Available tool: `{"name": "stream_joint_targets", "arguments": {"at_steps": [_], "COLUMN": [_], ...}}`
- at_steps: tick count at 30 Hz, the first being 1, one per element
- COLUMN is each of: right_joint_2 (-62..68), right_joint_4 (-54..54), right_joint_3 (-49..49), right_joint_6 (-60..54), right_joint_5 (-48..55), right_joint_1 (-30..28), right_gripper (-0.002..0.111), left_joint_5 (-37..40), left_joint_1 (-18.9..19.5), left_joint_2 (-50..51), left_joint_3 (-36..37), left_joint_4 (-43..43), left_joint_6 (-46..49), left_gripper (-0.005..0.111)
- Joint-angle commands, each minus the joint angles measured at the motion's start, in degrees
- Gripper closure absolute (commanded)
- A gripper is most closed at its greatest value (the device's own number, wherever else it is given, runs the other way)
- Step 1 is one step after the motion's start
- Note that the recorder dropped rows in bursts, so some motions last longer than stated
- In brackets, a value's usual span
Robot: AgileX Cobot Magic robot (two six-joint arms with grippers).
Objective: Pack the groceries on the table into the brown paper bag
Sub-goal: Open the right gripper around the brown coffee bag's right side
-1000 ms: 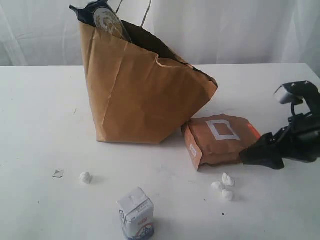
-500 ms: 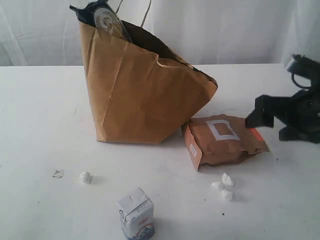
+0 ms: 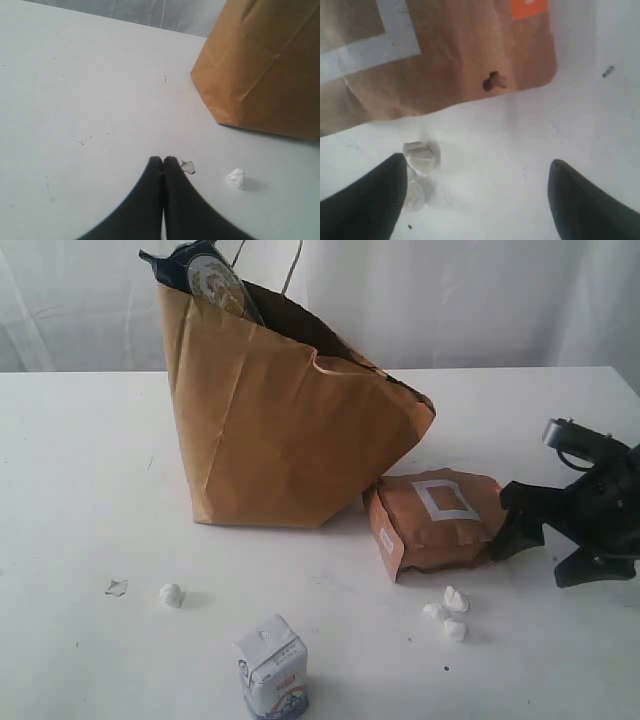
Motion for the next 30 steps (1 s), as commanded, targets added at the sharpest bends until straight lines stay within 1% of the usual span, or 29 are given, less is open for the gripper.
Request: {"name": "stream_joint_targets", "arguments": {"at_steps": [1, 3, 4, 5, 8, 9, 12, 15, 22, 30], "right_joint_2": [1.2, 2.5, 3.0, 3.5, 5.1, 5.5, 6.9, 8.8, 13.1, 15.2], "right_joint_4": [0.8, 2.8, 5.8, 9.7, 21.5, 22.8, 22.7, 24.0, 32.3, 34.3], "right_joint_3": [-0.3, -0.4, -0.6, -0.8, -1.8, -2.2, -2.5, -2.5, -2.6, -2.6], "right_joint_6": [-0.5, 3.0, 3.1, 0.8, -11.4, -13.4, -13.7, -15.3, -24.8, -26.0], "right_joint_5": [-1.4, -2.6, -2.3, -0.9, 9.4, 11.3, 11.3, 12.3, 14.8, 11.8], "right_joint_1": [-1.0, -2.9, -4.1, -5.8, -10.7, -12.1, -14.8, -15.5, -15.3, -15.3], "right_gripper": [0.037, 0.037, 0.037, 0.037, 0.037, 0.037, 0.037, 0.037, 0.037, 0.037], "left_joint_5": [-0.1, -0.1, -0.1, -0.1, -0.1, -0.1, -0.1, -0.1, -0.1, -0.1], "left_joint_1": [0.2, 0.2, 0.2, 0.2, 0.2, 0.2, 0.2, 0.2, 0.2, 0.2], "left_joint_2": [-0.1, -0.1, -0.1, -0.1, -0.1, -0.1, -0.1, -0.1, -0.1, -0.1], "left_joint_3": [0.2, 0.2, 0.2, 0.2, 0.2, 0.2, 0.2, 0.2, 0.2, 0.2], "left_joint_4": [-0.2, -0.2, -0.2, -0.2, -0.2, -0.2, -0.2, -0.2, -0.2, -0.2], "left_joint_6": [-0.2, -0.2, -0.2, -0.2, -0.2, -0.2, -0.2, -0.2, -0.2, -0.2], "left_gripper": [0.107, 0.107, 0.107, 0.107, 0.107, 0.107, 0.107, 0.107, 0.107, 0.107]}}
